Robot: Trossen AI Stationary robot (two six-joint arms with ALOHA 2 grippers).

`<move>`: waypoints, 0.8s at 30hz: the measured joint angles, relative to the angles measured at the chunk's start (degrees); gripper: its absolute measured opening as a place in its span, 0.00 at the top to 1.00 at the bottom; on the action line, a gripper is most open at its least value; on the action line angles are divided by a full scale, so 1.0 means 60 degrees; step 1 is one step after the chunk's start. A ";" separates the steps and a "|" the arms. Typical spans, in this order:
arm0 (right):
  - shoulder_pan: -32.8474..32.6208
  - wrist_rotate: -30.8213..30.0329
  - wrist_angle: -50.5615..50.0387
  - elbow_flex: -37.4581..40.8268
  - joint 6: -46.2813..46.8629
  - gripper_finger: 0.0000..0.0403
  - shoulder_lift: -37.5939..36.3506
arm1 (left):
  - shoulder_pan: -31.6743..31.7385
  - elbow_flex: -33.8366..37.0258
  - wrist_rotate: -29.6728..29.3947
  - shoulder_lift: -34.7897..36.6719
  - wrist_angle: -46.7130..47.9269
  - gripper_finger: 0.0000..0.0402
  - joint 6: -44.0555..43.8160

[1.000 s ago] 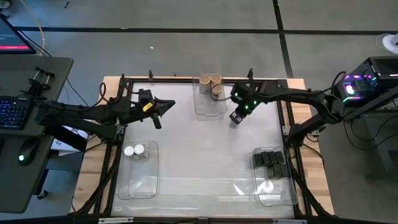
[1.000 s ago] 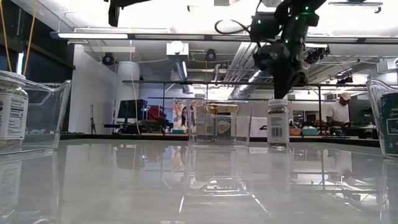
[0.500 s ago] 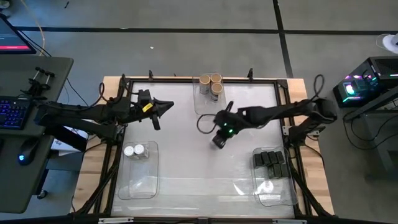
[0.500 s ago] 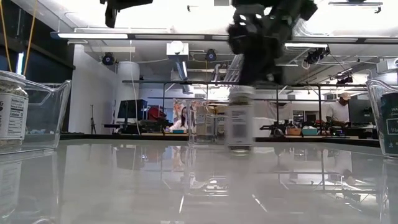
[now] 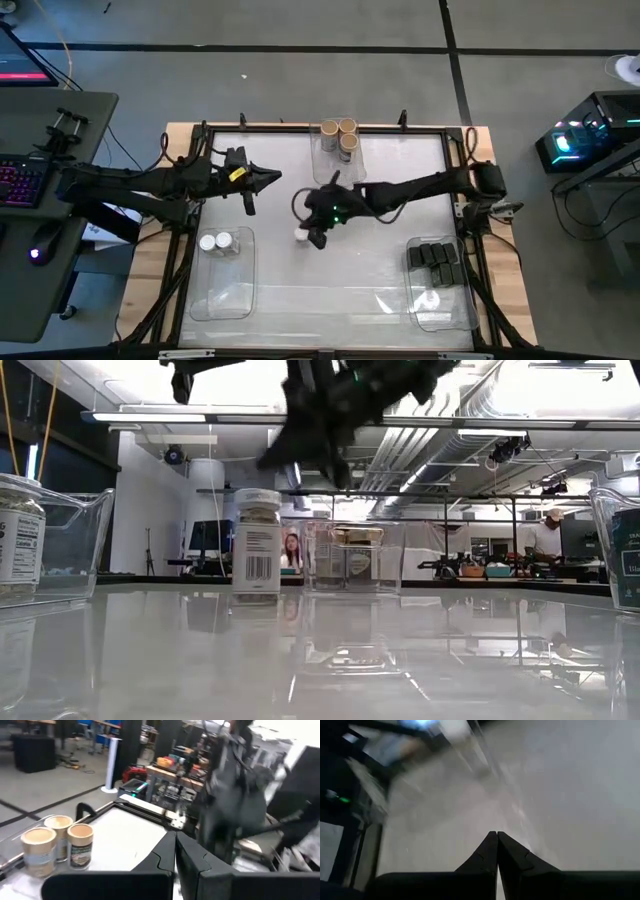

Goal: Sort spices by type
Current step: Put the white spice bottle into the left transparent bin

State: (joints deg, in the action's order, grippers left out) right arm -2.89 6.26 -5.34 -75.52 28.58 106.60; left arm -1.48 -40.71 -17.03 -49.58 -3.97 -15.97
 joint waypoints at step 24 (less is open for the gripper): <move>0.0815 -0.3401 -0.7519 -0.1488 -0.1989 1.00 -0.4626 | -0.0034 -0.5581 0.2337 -0.4421 0.7491 0.43 0.0741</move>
State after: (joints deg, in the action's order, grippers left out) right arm 2.00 -14.14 -50.45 -84.44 16.64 78.85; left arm -1.68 -74.19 -3.01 -76.11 40.98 -11.52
